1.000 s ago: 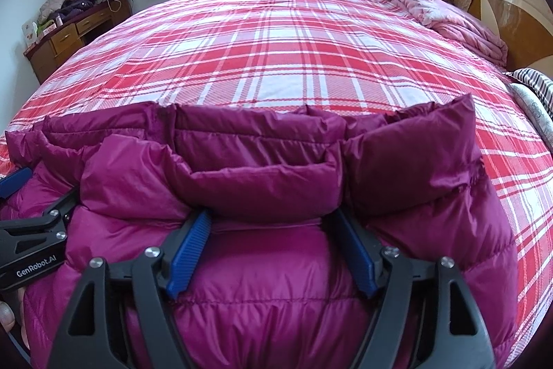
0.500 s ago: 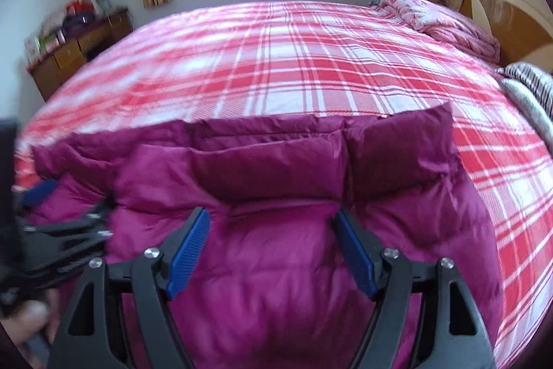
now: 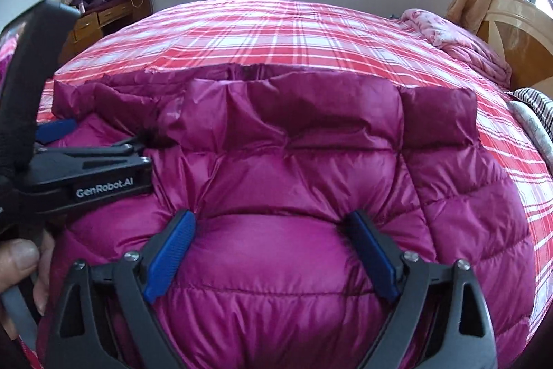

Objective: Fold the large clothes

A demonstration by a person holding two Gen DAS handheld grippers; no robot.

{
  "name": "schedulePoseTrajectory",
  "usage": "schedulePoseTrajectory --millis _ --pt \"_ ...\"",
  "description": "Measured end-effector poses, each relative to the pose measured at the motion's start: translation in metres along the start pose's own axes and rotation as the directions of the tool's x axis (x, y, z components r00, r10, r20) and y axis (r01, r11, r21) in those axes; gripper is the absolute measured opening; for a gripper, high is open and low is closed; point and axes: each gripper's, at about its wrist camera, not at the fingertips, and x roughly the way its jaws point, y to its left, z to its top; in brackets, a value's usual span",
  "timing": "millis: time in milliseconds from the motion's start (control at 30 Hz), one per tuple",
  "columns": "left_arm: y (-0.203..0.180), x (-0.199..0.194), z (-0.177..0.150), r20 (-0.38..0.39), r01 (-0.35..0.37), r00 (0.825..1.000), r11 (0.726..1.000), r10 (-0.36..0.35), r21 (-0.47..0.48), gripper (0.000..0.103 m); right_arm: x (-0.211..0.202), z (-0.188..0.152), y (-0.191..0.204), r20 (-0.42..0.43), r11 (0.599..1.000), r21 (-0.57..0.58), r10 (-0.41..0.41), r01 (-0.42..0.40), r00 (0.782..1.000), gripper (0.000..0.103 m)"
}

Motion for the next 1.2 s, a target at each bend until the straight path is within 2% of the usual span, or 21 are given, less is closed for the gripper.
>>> schedulePoseTrajectory --millis 200,367,467,567,667,733,800,867,933,1000,1067,1133,1200 --pt "0.000 -0.001 -0.001 0.002 0.000 1.000 1.000 0.000 0.000 0.102 -0.009 0.000 -0.001 -0.006 1.000 -0.006 -0.005 0.005 1.000 0.093" --pt "0.001 -0.001 -0.001 0.002 0.009 1.000 1.000 -0.009 -0.006 0.102 -0.057 -0.026 -0.004 0.077 1.000 0.025 0.005 -0.007 0.997 0.092" --pt "0.001 -0.001 -0.002 0.005 0.013 1.000 1.000 -0.013 -0.009 0.102 -0.052 -0.045 -0.002 0.044 1.000 0.016 -0.013 0.012 0.999 0.094" --pt "0.003 -0.004 -0.003 0.006 0.018 1.000 1.000 -0.018 -0.011 0.102 -0.044 -0.053 0.003 0.074 0.999 -0.005 -0.054 0.054 0.996 0.098" --pt "0.017 -0.020 -0.009 0.014 0.033 0.999 0.998 -0.033 -0.048 0.102 -0.040 -0.051 0.000 0.067 0.999 0.009 -0.051 0.050 0.996 0.101" --pt "0.030 -0.043 -0.022 0.039 0.058 0.998 0.995 -0.055 -0.085 0.102 -0.045 -0.050 -0.004 0.058 0.999 0.011 -0.035 0.034 0.998 0.101" --pt "0.045 -0.071 -0.043 0.072 0.083 0.994 0.991 -0.076 -0.104 0.102 -0.057 -0.048 -0.013 0.064 0.999 0.034 -0.027 0.025 0.998 0.096" --pt "0.062 -0.094 -0.073 0.098 0.076 0.993 0.990 -0.064 -0.122 0.102 -0.075 -0.057 -0.016 0.095 0.998 0.060 -0.016 0.010 0.995 0.096" --pt "0.081 -0.106 -0.106 0.094 0.060 0.995 0.985 -0.045 -0.159 0.102 -0.082 -0.068 -0.016 0.098 0.998 0.056 -0.005 -0.001 0.995 0.096" --pt "0.097 -0.106 -0.132 0.057 0.053 0.997 0.977 -0.042 -0.204 0.102 -0.086 -0.079 -0.016 0.097 0.999 0.050 -0.009 0.004 0.995 0.096" --pt "0.114 -0.105 -0.156 0.037 0.094 0.995 0.959 -0.087 -0.266 0.102 -0.087 -0.086 -0.019 0.102 0.998 0.057 -0.014 0.008 0.995 0.097" --pt "0.122 -0.112 -0.167 0.058 0.135 0.991 0.931 -0.122 -0.339 0.102 -0.078 -0.087 -0.018 0.085 0.998 0.054 -0.019 0.014 0.996 0.097" --pt "0.116 -0.114 -0.167 0.063 0.176 0.984 0.927 -0.164 -0.332 0.102 -0.074 -0.092 -0.012 0.099 0.999 0.026 -0.045 0.043 0.994 0.098"
